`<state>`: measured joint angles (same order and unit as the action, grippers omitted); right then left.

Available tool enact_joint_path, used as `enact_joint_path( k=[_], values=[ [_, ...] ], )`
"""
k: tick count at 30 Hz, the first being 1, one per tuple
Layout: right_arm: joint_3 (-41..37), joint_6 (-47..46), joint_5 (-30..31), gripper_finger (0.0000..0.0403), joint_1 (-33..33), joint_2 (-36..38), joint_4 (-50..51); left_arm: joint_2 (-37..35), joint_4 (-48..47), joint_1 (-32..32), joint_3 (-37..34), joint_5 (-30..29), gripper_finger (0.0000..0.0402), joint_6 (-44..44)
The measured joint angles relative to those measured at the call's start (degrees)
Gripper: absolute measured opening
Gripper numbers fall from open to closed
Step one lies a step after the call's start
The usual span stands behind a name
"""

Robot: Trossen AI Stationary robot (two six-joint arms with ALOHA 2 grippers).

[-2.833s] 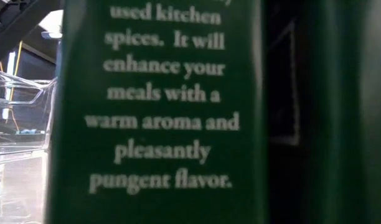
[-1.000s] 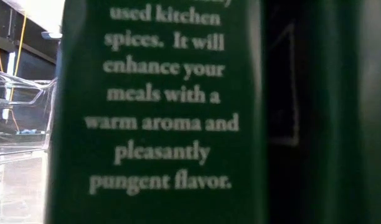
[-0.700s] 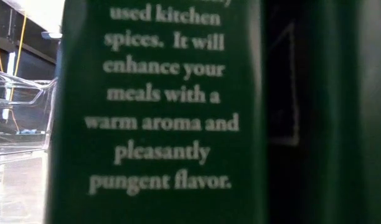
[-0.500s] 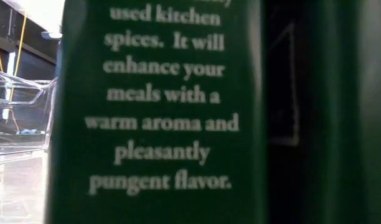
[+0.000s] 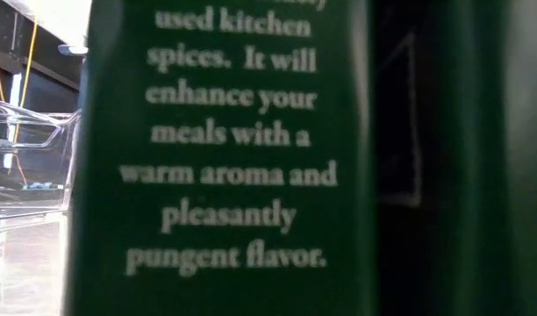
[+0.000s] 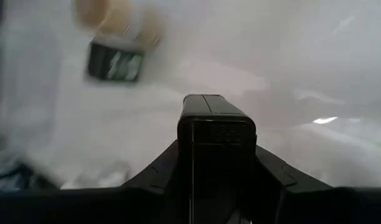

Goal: Sort spices by type
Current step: Put the black spice can into the right transparent bin

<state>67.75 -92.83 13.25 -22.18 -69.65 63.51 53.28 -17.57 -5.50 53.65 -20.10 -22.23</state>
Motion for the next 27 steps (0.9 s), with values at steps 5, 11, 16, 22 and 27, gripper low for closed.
enact_joint_path(
  k=[5,11,16,22,27],
  values=[
    [0.00,-8.97,-4.17,0.0116,-10.82,2.60,-0.45,0.00,1.40,1.73,0.02,0.02,0.0000,-0.01],
    [0.02,-24.50,-8.98,0.0116,-21.81,1.69,5.29,0.00,1.41,3.29,0.02,0.42,0.0000,-0.15],
    [0.02,-38.49,-8.79,0.0116,-25.24,-1.35,18.13,0.00,1.40,4.31,0.02,1.05,0.0000,-0.15],
    [0.02,-37.32,-7.43,0.0116,-22.10,-5.93,15.96,0.00,1.38,4.81,0.02,1.05,0.0000,-0.15],
    [0.02,-37.86,-11.52,0.0116,-21.30,-10.68,16.92,0.00,1.38,4.79,0.02,1.11,0.0000,-0.12]
  ],
)
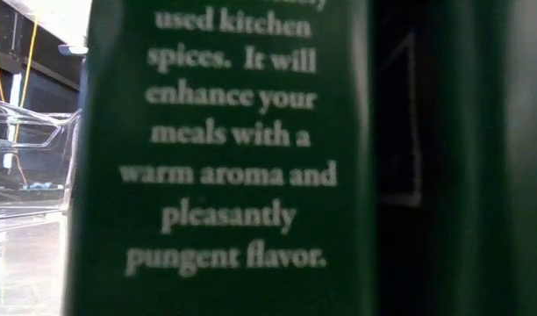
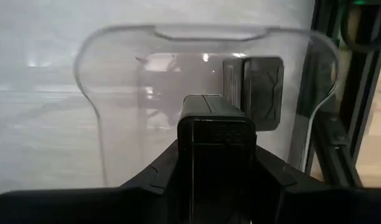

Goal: Sort spices by type
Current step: Put the black spice can into the right transparent bin

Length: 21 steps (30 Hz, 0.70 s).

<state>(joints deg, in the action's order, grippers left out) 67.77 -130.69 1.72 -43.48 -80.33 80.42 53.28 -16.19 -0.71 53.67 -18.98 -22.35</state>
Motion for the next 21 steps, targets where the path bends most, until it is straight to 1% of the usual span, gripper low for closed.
enact_joint_path(
  k=[2,6,12,17,21],
  values=[
    [0.00,-0.03,-0.73,0.0116,0.00,-1.86,-0.52,0.00,-0.02,0.02,0.00,0.00,0.0000,0.00],
    [0.00,-0.85,-0.18,0.0116,0.14,-4.66,-0.02,0.00,-0.02,0.00,0.00,0.00,0.0000,0.00],
    [0.00,0.66,0.37,0.0116,1.70,-6.66,-0.07,0.00,0.00,0.00,0.00,0.00,0.0000,0.02],
    [0.00,2.34,0.70,0.0151,2.95,-8.02,1.05,0.00,-0.02,-0.01,0.00,0.00,0.0000,0.00],
    [-0.01,3.14,-1.11,0.0160,3.39,-9.00,2.69,0.00,-0.02,-0.02,0.00,1.23,0.0000,-0.02]
  ],
)
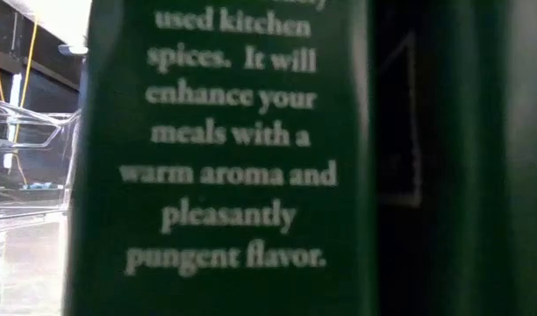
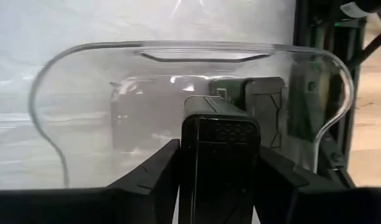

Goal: Sort spices by type
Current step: Put the black spice can into the right transparent bin

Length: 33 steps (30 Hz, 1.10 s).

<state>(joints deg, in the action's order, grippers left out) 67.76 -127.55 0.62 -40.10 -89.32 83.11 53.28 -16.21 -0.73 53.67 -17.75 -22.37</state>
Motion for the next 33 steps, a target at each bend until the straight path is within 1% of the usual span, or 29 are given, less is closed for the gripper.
enact_joint_path(
  k=[6,11,17,22,28,33],
  values=[
    [-1.42,-0.96,-0.71,0.0148,-0.02,-0.32,-2.06,0.00,0.02,-0.04,0.00,0.75,0.0000,-0.07],
    [-3.39,-0.98,-0.67,0.0148,0.00,-0.32,-4.47,0.00,0.02,-0.04,0.00,0.75,0.0000,-0.07],
    [-5.57,-1.46,-0.33,0.0163,0.00,-0.32,-4.63,0.00,0.02,-0.04,0.00,0.75,0.0000,-0.04],
    [-7.36,-1.43,-0.80,0.0182,0.00,-0.32,-6.92,0.00,0.00,-0.04,0.00,0.75,0.0000,-0.04],
    [-7.51,-1.42,-1.09,0.0202,0.00,-0.30,-7.26,0.00,-0.03,-0.04,0.00,0.75,0.0000,-0.02],
    [-7.49,-0.71,-2.20,0.0206,-0.02,1.41,-7.33,0.00,-0.11,-0.04,0.00,0.73,0.0000,0.00]
  ],
)
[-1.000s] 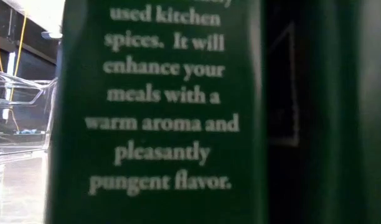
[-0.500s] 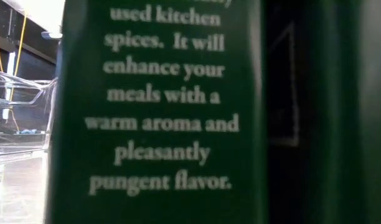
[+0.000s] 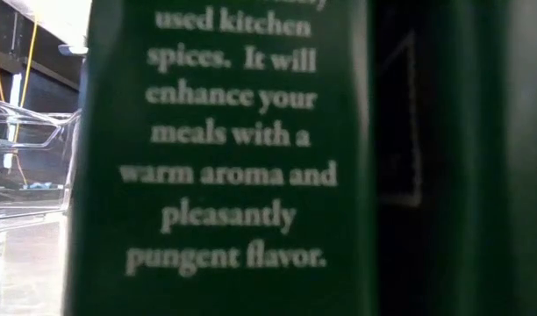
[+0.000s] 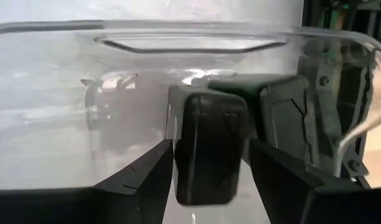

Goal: Sort spices by type
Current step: Put the black spice can into the right transparent bin

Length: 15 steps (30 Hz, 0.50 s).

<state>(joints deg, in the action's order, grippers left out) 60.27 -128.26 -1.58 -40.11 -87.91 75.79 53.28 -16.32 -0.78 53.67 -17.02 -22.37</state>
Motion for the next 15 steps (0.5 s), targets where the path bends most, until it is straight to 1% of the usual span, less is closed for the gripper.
enact_joint_path(
  k=[7,11,13,15],
  values=[
    [0.09,0.17,-0.18,0.0207,-0.01,5.90,0.44,0.00,-0.09,0.00,0.00,0.00,0.0000,0.02],
    [0.09,1.69,0.33,0.0204,-0.05,8.87,-1.37,0.00,-0.53,0.00,0.00,0.00,0.0000,0.04],
    [0.09,3.26,1.77,0.0197,-0.05,9.90,-3.55,0.00,-0.88,0.00,0.00,0.00,0.0000,0.07],
    [0.09,4.23,3.60,0.0178,-0.05,10.48,-5.73,0.00,-1.29,0.00,0.00,0.00,0.0000,0.05]
  ],
)
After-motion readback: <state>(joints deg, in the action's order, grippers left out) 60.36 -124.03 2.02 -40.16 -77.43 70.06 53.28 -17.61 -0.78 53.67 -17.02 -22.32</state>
